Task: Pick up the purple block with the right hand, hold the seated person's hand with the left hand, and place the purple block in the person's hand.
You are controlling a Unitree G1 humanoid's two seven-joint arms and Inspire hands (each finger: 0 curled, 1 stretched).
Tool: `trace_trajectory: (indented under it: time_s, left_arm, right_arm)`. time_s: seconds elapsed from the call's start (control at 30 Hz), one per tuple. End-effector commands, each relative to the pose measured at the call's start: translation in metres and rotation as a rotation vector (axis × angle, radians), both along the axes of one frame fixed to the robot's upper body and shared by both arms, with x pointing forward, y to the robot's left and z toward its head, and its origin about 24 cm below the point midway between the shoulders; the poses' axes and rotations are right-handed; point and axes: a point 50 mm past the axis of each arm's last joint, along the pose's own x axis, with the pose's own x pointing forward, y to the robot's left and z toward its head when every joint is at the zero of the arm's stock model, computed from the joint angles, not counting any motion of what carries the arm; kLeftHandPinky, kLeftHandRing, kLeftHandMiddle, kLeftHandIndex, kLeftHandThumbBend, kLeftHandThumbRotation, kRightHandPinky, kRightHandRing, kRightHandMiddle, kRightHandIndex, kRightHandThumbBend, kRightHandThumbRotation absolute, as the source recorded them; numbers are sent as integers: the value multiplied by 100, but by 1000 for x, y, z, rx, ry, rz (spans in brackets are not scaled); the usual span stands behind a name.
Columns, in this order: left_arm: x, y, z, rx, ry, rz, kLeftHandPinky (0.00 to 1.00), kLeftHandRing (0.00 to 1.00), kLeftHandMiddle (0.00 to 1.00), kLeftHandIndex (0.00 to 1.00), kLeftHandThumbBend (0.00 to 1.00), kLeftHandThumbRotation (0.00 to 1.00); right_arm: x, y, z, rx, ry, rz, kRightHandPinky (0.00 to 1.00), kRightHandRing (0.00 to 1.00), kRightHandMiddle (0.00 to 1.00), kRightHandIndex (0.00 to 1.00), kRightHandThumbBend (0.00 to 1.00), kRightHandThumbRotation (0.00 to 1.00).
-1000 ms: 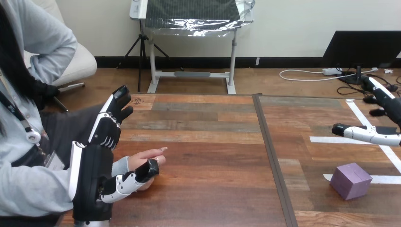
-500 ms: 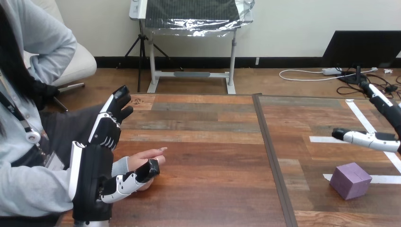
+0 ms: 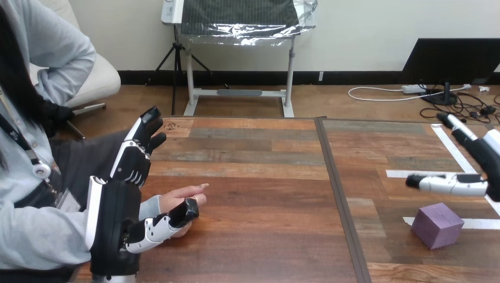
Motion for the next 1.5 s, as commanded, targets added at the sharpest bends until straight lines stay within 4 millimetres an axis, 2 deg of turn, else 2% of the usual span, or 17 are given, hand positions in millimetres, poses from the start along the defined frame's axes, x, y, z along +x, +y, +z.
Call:
trace_trajectory:
  time_s: [0.0, 0.37, 0.7, 1.47]
  left_arm:
    - [13, -2, 14, -3, -71, -9, 87, 92, 93, 89, 100, 59]
    - [12, -1, 14, 3, -76, -8, 88, 92, 93, 89, 100, 60]
    - [12, -1, 14, 4, -78, -6, 87, 92, 93, 89, 100, 60]
    - [11, -2, 14, -1, -76, -12, 88, 93, 93, 89, 100, 59]
  right_arm:
    - [18, 6, 20, -42, -76, 26, 100, 100, 100, 100, 100, 49]
    - [16, 5, 7, -85, -19, 10, 99, 100, 100, 100, 100, 50]
    - [14, 6, -2, -108, 13, -5, 97, 100, 100, 100, 100, 44]
    - [11, 8, -24, -138, 141, -47, 95, 100, 100, 100, 100, 43]
